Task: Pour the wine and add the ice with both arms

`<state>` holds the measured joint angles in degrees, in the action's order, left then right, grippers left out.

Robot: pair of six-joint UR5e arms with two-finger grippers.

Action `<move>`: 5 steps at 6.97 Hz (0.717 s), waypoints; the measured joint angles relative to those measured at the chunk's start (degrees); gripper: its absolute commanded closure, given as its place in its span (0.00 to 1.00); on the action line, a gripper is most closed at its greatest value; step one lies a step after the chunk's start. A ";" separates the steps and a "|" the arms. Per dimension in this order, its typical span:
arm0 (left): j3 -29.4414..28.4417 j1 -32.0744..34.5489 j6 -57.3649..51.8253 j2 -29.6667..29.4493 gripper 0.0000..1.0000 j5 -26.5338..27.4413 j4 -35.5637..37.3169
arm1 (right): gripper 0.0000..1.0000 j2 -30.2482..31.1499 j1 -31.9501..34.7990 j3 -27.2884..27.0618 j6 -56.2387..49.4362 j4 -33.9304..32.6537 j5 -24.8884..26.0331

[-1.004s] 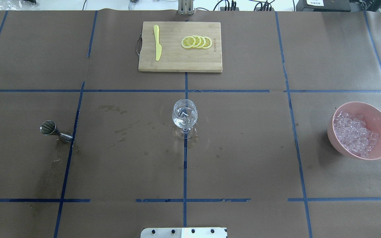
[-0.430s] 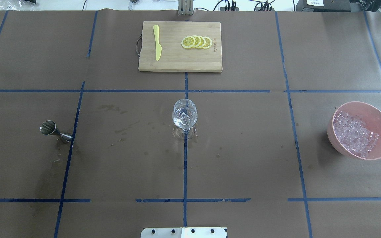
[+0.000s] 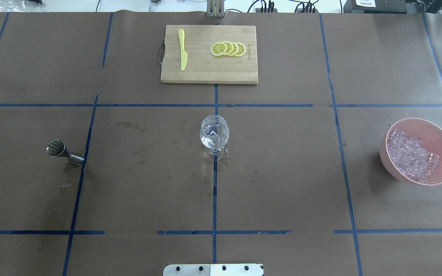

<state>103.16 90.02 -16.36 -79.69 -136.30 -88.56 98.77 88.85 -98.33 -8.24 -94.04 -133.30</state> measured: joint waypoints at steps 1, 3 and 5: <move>0.00 0.03 -0.01 0.03 0.00 0.04 0.01 | 0.00 -0.16 0.01 0.02 0.48 0.24 -0.05; 0.02 0.06 -0.01 0.04 0.00 0.05 -0.03 | 0.00 -0.29 0.00 -0.06 0.74 0.33 -0.11; 0.01 -0.01 0.00 -0.07 0.00 0.01 -0.04 | 0.00 -0.35 0.01 -0.12 0.77 0.34 -0.12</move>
<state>103.17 90.01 -16.35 -79.76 -136.29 -88.59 98.42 88.86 -98.45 -7.47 -93.69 -133.42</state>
